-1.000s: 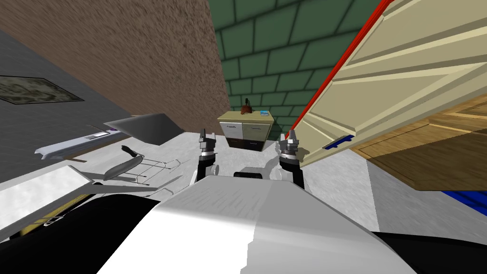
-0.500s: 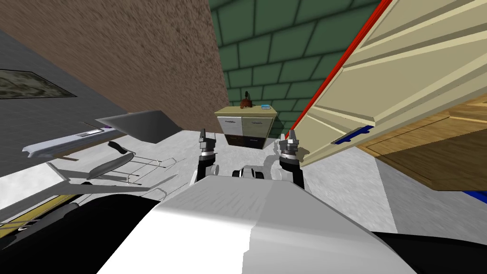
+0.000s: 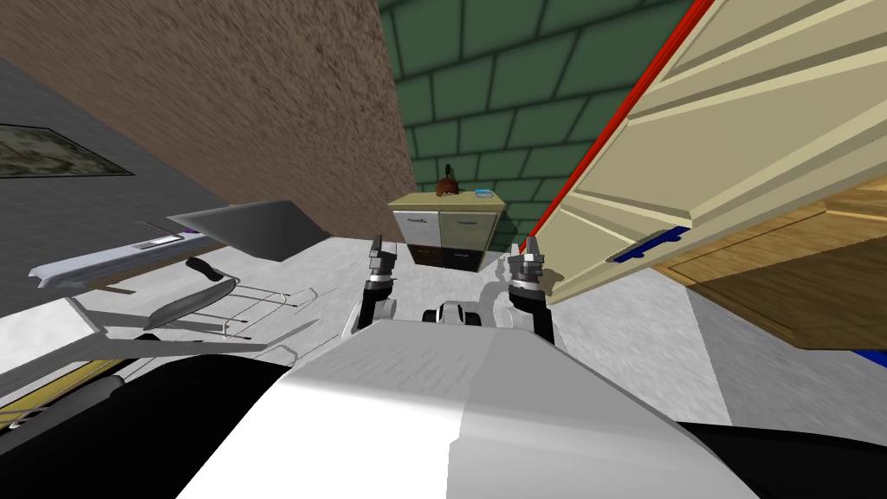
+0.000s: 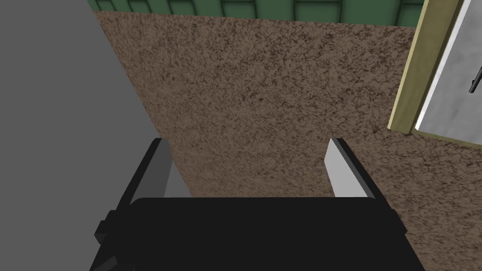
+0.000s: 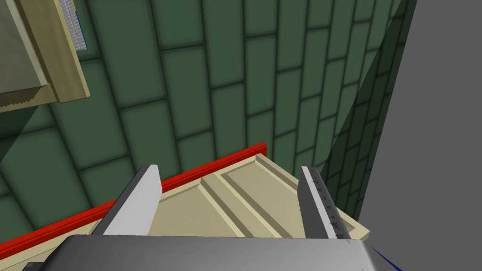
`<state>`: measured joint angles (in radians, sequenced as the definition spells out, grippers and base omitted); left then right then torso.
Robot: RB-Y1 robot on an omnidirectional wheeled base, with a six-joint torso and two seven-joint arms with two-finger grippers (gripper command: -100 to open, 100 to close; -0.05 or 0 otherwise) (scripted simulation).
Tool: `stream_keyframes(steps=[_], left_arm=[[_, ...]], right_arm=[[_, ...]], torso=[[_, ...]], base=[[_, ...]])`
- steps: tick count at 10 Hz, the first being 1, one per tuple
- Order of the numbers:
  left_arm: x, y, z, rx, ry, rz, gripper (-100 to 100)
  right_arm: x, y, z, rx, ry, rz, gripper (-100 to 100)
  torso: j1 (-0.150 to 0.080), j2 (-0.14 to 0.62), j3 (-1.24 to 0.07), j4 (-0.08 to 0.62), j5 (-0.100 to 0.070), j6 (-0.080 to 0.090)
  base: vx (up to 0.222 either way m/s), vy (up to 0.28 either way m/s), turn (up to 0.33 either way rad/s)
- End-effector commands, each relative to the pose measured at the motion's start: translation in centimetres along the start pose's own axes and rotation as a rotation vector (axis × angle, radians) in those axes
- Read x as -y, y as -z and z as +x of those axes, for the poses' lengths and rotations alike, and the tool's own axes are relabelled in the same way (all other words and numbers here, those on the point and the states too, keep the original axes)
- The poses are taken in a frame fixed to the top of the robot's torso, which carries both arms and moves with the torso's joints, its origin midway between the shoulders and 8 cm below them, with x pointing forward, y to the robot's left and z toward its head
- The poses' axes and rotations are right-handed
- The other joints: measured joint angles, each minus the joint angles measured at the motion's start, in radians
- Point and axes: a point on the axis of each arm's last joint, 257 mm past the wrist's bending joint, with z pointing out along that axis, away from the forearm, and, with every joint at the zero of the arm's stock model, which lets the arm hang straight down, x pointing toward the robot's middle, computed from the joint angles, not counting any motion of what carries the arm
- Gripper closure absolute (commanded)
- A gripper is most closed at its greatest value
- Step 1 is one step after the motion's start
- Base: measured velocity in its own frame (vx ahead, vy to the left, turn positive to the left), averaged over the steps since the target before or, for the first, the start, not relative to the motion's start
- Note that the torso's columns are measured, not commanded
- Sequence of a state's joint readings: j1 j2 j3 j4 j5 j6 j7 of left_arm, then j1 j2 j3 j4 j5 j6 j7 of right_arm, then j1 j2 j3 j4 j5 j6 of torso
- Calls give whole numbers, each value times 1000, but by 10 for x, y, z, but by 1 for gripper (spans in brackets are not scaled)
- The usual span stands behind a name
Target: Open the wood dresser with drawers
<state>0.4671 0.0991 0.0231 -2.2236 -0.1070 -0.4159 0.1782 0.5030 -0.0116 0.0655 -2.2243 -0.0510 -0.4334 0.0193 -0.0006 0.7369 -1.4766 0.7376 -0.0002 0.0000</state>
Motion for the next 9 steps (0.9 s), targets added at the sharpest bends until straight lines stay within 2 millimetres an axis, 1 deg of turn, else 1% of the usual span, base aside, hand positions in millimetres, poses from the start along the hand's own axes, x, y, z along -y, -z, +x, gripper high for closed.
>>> stream_keyframes(steps=[1,9], left_arm=[[-20,-3,3,-39,-21,-26,-100],[-90,-17,4,-96,-65,-113,-100]], right_arm=[[0,0,0,0,0,0,0],[0,0,0,0,0,0,0]], torso=[[0,0,0,0,0,0],[0,1,1,0,0,0]], base=[[62,-58,-3],[77,-58,-7]])
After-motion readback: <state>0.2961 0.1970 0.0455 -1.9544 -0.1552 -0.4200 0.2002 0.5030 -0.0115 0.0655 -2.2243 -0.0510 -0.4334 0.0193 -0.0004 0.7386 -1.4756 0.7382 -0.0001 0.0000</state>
